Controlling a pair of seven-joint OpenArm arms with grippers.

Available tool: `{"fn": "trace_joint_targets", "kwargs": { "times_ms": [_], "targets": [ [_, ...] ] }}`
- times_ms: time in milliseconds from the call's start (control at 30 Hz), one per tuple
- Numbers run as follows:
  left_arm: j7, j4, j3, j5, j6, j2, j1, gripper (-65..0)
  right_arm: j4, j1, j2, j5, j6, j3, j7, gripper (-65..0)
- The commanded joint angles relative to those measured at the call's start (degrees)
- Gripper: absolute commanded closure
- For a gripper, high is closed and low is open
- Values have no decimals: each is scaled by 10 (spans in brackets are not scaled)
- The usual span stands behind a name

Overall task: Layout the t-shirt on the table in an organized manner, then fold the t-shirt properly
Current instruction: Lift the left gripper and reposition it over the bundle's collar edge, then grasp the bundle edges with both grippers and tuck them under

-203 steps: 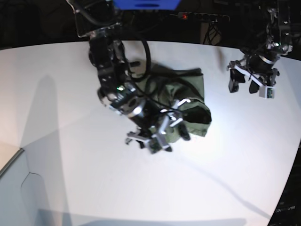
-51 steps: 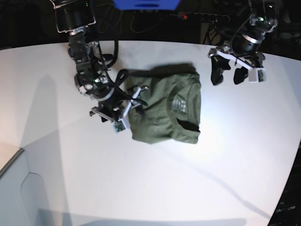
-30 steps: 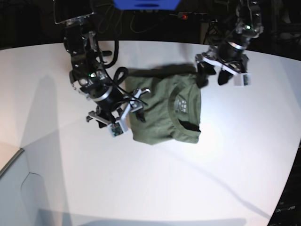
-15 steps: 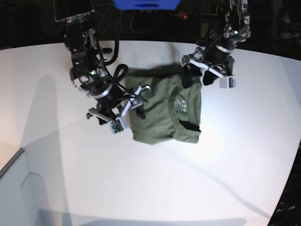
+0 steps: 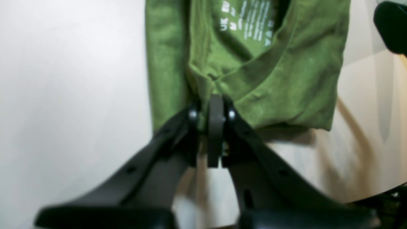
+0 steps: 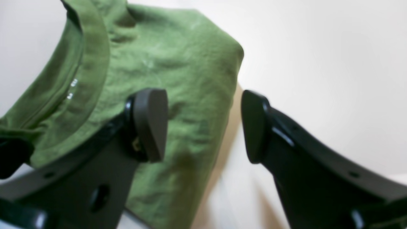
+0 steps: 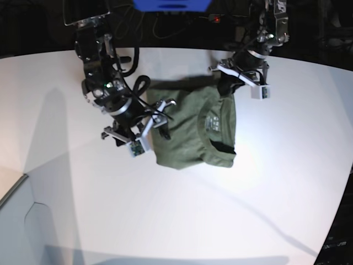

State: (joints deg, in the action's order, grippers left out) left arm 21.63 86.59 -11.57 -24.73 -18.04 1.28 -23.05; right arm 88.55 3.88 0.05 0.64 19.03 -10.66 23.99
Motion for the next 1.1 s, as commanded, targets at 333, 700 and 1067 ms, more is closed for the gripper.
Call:
{"fn": "trace_joint_targets", "kwargs": {
  "times_ms": [333,700,1067],
  "targets": [
    [-10,29,-5,-7,-4,1,-33,0,8,-6,-3,-5,-1,-2,-15,-369],
    [-6,24,-5,-7,-3,8,-33,-15,8,-6,-5,-5,-1,-3,-15,-369],
    [-10,106,-7,-7,-6,5,-77,-302,13,11,-5,-6,0,-4,-15,-369]
  ]
}}
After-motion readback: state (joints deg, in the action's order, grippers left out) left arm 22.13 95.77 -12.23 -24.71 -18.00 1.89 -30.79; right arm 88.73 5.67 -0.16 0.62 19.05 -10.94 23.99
